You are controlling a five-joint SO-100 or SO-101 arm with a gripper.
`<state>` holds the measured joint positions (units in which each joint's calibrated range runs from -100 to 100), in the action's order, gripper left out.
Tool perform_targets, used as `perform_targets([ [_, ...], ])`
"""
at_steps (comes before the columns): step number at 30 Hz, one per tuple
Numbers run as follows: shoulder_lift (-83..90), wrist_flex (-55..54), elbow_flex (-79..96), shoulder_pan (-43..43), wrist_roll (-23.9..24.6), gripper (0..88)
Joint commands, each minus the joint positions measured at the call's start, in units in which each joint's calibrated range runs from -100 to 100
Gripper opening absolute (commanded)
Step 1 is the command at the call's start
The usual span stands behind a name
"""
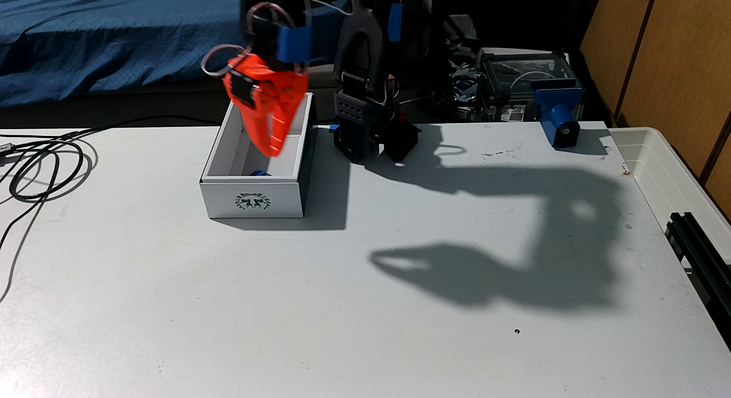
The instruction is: Grab the blue brick and place in box
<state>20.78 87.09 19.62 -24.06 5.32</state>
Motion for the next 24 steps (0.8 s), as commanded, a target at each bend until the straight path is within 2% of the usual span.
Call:
perform_targets([
  [1, 1.8, -0.5, -2.3, 6.9, 1.6, 0.8],
  [9, 10.8, -7.2, 3.9, 16.6, 3.7, 0.8],
  [16, 28.9, -17.2, 23.9, 21.0, 3.5, 0.8],
  [24, 44.6, -21.6, 46.7, 21.2, 0.9, 0.9],
])
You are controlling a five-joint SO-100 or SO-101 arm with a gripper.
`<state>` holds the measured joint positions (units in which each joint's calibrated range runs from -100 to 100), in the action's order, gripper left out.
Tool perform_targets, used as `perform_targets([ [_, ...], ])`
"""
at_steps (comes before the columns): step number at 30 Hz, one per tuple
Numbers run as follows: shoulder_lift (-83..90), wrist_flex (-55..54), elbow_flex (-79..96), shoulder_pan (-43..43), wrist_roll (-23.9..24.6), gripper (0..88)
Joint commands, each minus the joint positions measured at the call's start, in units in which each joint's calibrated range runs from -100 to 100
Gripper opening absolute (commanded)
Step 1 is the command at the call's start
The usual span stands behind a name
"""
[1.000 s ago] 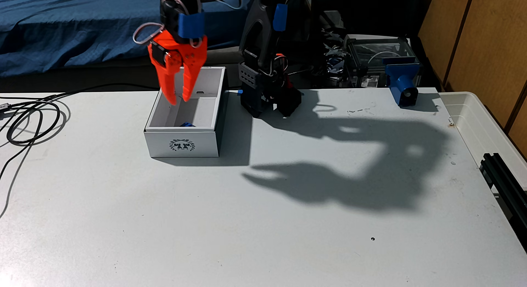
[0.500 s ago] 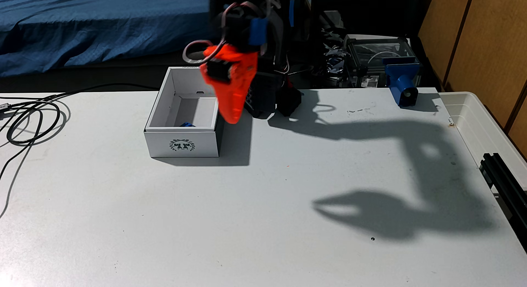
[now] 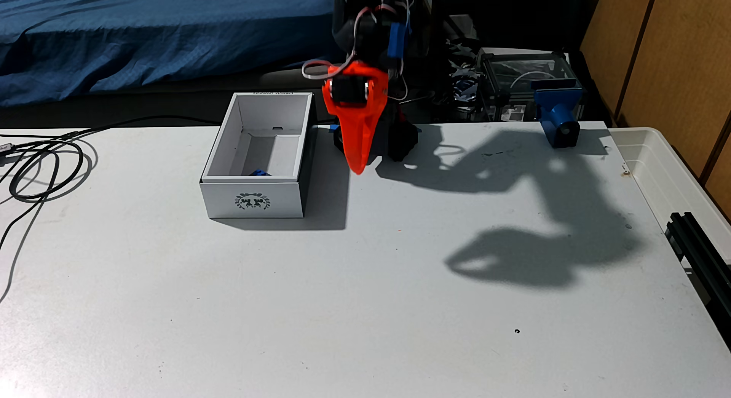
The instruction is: Grab the blue brick and place in box
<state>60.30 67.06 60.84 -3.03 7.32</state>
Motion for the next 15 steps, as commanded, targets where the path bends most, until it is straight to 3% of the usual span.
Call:
perform_targets([
  [1, 6.8, -1.9, 7.5, 0.1, -1.3, 0.9],
  [15, 14.6, -9.6, 20.7, -0.2, -2.6, 0.9],
])
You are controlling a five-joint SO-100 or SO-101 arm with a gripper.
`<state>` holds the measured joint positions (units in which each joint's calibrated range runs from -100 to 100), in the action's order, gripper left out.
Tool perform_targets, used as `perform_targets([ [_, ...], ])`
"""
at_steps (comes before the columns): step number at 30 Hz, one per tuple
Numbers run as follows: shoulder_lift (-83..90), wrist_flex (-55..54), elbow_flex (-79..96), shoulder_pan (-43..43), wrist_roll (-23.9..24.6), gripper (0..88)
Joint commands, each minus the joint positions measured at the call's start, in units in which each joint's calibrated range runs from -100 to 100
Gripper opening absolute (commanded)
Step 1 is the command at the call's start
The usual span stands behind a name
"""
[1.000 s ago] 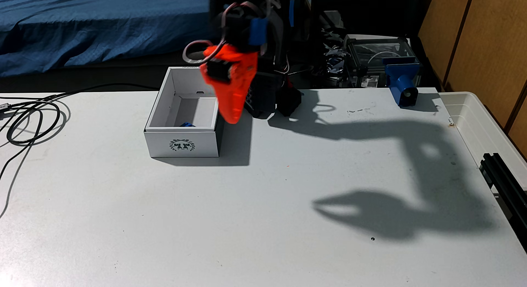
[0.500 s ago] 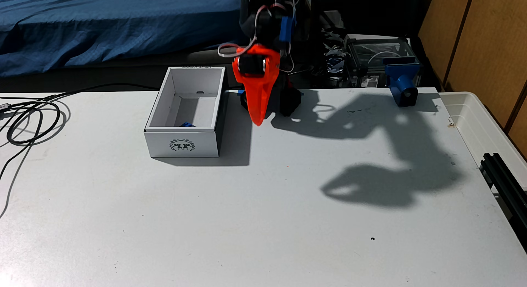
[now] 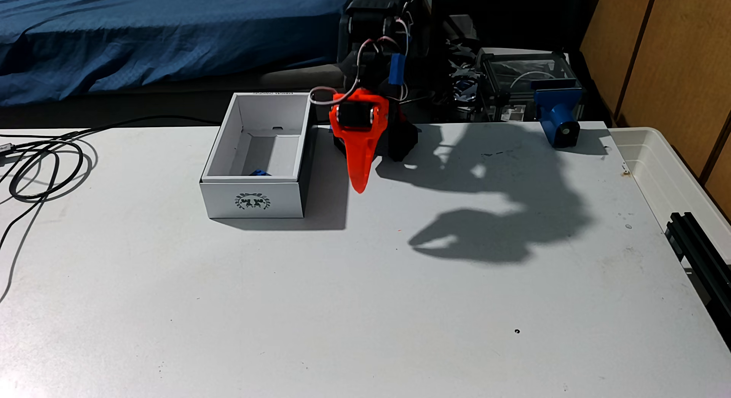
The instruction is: Grab the blue brick and place in box
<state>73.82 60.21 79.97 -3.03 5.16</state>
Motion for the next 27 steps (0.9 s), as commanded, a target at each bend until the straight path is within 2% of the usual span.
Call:
perform_targets([
  [1, 1.6, -3.8, 2.6, -0.2, -0.5, 0.9],
  [12, 8.8, -8.6, 10.6, -0.8, -0.8, 0.9],
  [27, 25.3, -7.9, 17.5, 1.8, -0.6, 0.9],
])
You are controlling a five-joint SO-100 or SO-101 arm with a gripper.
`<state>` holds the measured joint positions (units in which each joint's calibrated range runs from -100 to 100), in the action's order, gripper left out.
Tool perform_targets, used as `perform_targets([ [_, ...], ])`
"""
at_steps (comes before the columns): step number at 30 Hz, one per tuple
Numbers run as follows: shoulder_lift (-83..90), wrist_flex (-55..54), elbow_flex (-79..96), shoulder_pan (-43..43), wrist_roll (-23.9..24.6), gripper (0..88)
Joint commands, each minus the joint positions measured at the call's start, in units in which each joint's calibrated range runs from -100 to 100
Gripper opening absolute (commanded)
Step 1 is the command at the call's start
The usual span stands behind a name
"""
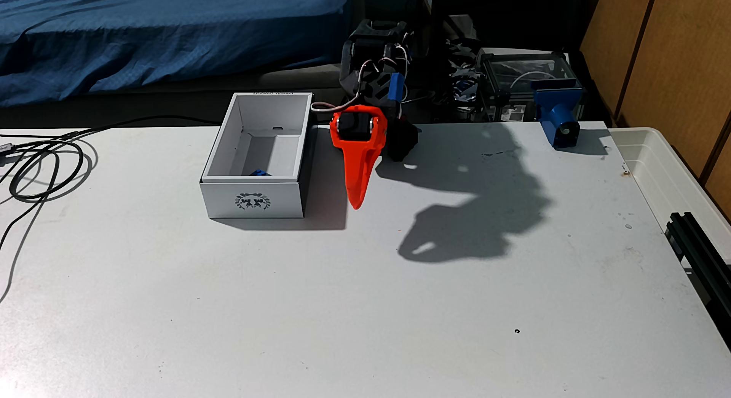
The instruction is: Grab the blue brick and place in box
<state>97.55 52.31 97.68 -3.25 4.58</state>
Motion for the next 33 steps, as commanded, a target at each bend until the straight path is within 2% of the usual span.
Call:
perform_targets([
  [1, 1.7, 0.0, 0.0, 2.7, 0.1, 0.9],
  [11, 1.6, 0.9, 0.2, 7.0, 0.2, 0.9],
  [33, 1.8, 0.8, 1.2, 7.0, 0.3, 0.9],
])
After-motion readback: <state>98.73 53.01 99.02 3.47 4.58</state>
